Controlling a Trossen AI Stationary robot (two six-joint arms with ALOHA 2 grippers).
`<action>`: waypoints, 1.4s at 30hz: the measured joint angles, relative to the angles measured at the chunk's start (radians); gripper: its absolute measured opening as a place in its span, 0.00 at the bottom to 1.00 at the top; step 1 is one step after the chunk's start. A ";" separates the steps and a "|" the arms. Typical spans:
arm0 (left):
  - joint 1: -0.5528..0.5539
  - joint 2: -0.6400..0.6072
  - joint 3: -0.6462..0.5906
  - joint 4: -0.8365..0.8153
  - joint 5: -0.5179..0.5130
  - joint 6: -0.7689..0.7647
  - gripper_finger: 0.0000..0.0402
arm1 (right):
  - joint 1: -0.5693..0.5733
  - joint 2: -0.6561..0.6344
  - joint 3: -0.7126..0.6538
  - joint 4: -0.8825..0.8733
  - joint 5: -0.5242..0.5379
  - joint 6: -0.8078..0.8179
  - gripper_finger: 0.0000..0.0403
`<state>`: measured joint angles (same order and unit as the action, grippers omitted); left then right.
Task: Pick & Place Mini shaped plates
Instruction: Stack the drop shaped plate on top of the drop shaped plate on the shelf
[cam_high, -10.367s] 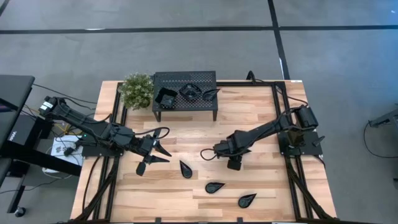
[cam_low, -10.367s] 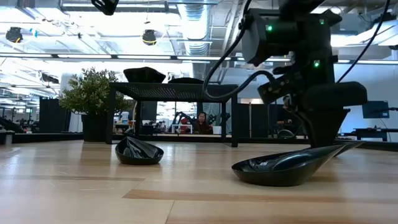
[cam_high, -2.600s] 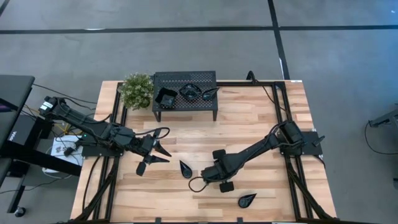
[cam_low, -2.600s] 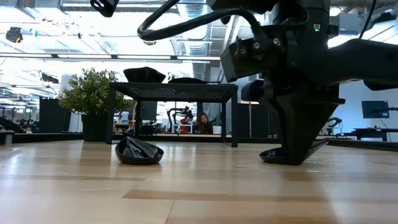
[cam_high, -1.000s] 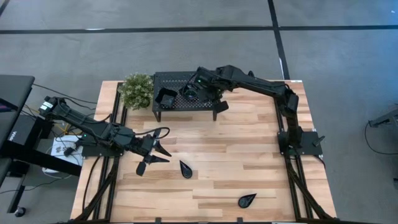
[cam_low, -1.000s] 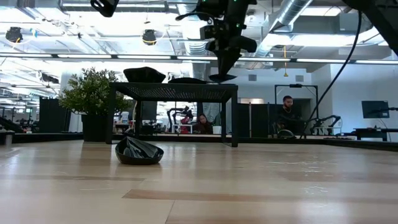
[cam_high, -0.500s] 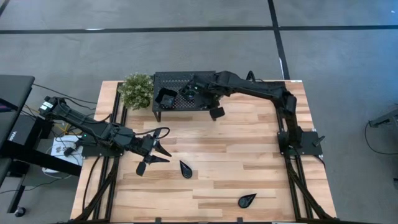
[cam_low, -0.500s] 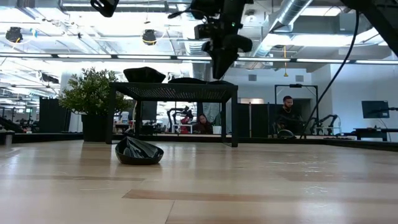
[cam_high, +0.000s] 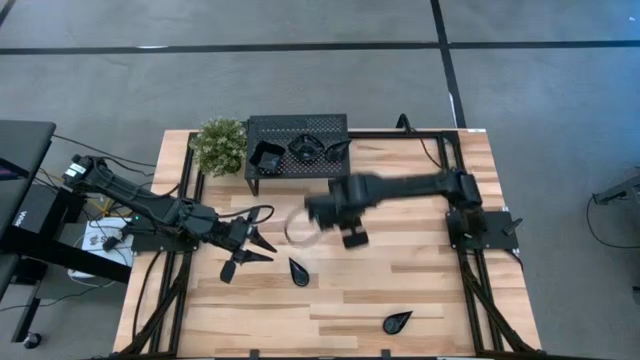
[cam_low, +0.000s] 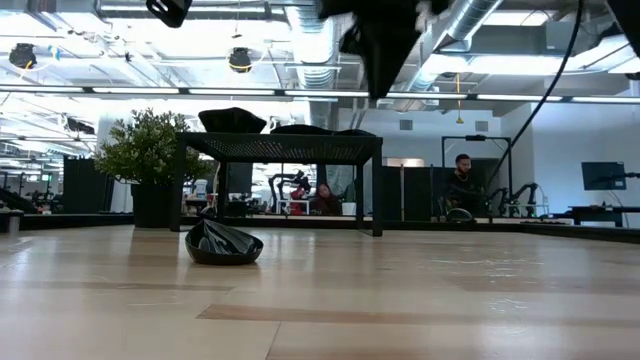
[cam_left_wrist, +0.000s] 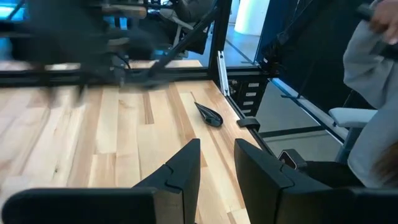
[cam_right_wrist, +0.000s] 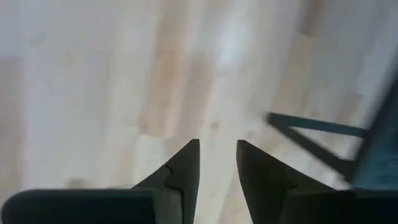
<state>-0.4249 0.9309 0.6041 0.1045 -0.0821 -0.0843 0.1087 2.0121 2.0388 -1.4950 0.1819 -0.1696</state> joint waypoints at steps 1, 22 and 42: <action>0.000 0.011 0.000 0.008 0.001 -0.003 0.25 | 0.038 -0.001 0.000 -0.019 0.000 0.004 0.25; -0.008 0.505 0.000 0.347 0.113 -0.422 0.25 | 0.477 -0.291 -0.644 0.614 -0.066 0.724 0.19; 0.018 0.283 0.000 0.354 0.089 -0.358 0.25 | 0.587 -0.132 -0.752 0.714 -0.504 1.017 0.19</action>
<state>-0.4068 1.2141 0.6044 0.4588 0.0073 -0.4423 0.6958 1.8801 1.2871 -0.7808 -0.3219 0.8471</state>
